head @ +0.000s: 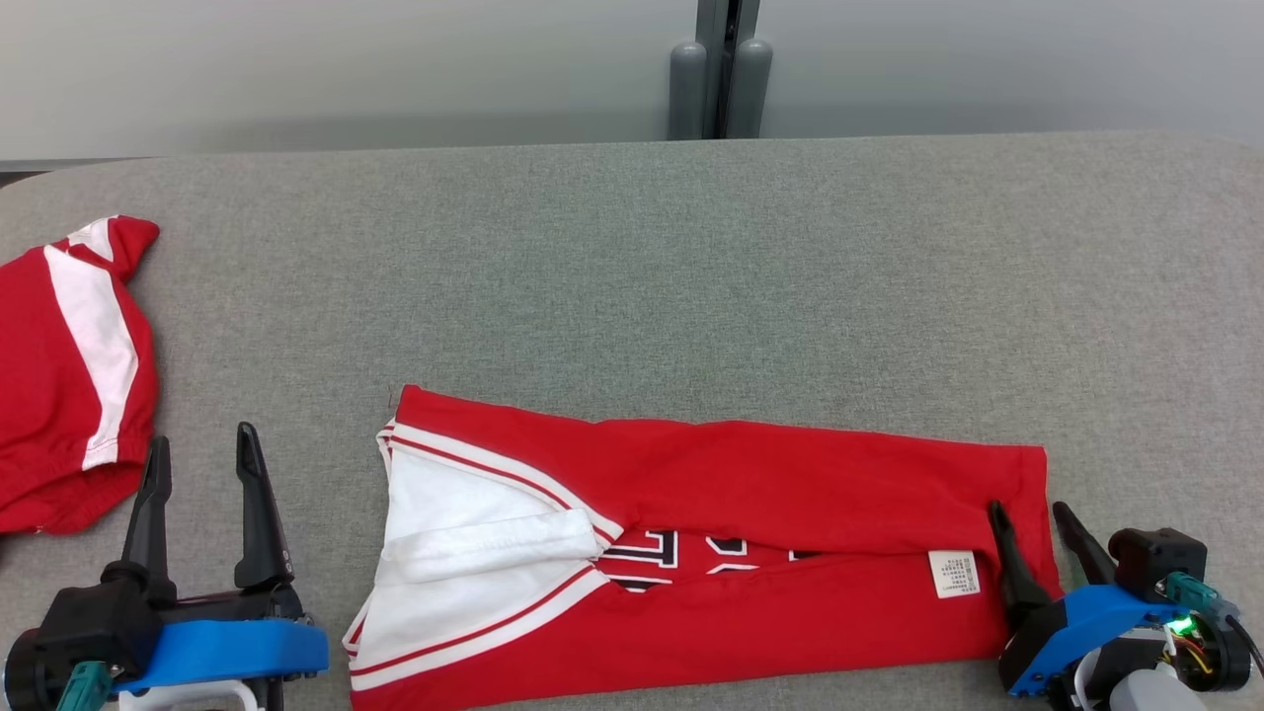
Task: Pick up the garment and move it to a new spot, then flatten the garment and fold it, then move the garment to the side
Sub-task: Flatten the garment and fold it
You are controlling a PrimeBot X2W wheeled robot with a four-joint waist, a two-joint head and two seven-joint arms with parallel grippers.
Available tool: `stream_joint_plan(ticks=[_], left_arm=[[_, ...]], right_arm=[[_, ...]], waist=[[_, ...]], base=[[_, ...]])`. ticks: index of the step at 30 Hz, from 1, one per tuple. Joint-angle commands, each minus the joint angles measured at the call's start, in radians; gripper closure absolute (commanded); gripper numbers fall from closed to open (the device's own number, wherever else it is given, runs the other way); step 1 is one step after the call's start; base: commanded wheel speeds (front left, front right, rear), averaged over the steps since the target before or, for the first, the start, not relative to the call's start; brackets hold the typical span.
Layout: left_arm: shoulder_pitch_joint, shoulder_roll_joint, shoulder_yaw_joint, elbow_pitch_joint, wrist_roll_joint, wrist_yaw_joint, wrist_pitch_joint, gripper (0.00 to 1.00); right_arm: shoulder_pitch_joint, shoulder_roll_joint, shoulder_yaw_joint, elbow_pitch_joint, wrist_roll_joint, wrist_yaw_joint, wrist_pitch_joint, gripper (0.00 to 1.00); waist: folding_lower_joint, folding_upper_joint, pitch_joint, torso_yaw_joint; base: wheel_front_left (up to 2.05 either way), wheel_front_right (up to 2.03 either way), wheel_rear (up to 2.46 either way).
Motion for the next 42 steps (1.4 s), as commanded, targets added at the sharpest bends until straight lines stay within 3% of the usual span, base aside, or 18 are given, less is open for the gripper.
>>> stream_joint_plan(ticks=[1, 7, 8, 9, 10, 11, 16, 27, 31, 42], left_arm=[[-0.013, -0.003, 0.006, 0.004, 0.011, -0.004, -0.005, 0.00], [-0.004, -0.012, 0.016, 0.003, 0.034, -0.008, -0.005, 0.00], [-0.004, -0.013, 0.018, 0.006, 0.035, -0.009, -0.005, 0.00], [-0.003, -0.014, 0.019, 0.008, 0.036, -0.009, -0.005, 0.00], [-0.003, -0.015, 0.020, 0.009, 0.037, -0.009, -0.005, 0.00], [-0.002, -0.015, 0.021, 0.010, 0.037, -0.010, -0.005, 0.00], [0.005, -0.016, 0.016, 0.019, 0.054, -0.010, -0.005, 0.00], [0.017, -0.016, 0.016, 0.044, 0.076, -0.010, -0.004, 0.00], [0.023, -0.016, 0.025, 0.048, 0.079, -0.010, -0.005, 0.00], [0.044, -0.016, 0.020, 0.047, 0.058, -0.006, -0.005, 0.00]], right_arm=[[-0.010, 0.002, -0.002, 0.023, 0.009, 0.000, -0.002, 0.00], [0.003, 0.032, 0.037, 0.095, 0.019, 0.000, 0.003, 0.04], [0.004, 0.038, 0.044, 0.102, 0.021, 0.001, 0.006, 0.51], [0.002, 0.040, 0.049, 0.103, 0.023, 0.001, 0.006, 0.78], [0.002, 0.043, 0.053, 0.098, 0.029, 0.001, 0.006, 0.97], [0.004, 0.045, 0.056, 0.092, 0.033, 0.001, 0.006, 1.00], [0.005, 0.020, 0.038, 0.035, 0.041, 0.000, 0.000, 1.00], [-0.008, -0.144, -0.106, 0.012, 0.023, 0.000, -0.002, 1.00], [0.001, -0.171, -0.135, 0.006, 0.015, 0.000, -0.002, 1.00], [0.037, -0.056, -0.036, -0.154, 0.035, 0.000, -0.002, 1.00]], waist=[[0.0000, 0.0000, 0.000, 0.000], [0.0000, 0.0000, -0.002, 0.000], [0.0000, 0.0000, -0.003, 0.000], [0.0000, 0.0000, -0.004, 0.000], [0.0000, 0.0000, -0.005, -0.001], [0.0000, 0.0000, -0.006, -0.002], [0.0000, 0.0000, -0.012, -0.012], [0.0000, 0.0000, -0.048, -0.042], [0.0000, 0.0000, -0.062, -0.051], [0.0000, 0.0000, -0.073, -0.062]], base=[[0.00, 0.00, 0.00], [0.00, 0.00, 0.00], [0.00, 0.00, 0.00], [0.00, 0.00, 0.00], [0.00, 0.00, 0.00], [0.00, 0.00, 0.00], [0.00, 0.00, 0.00], [0.00, 0.00, 0.00], [0.00, 0.00, 0.00], [0.00, 0.00, 0.00]])
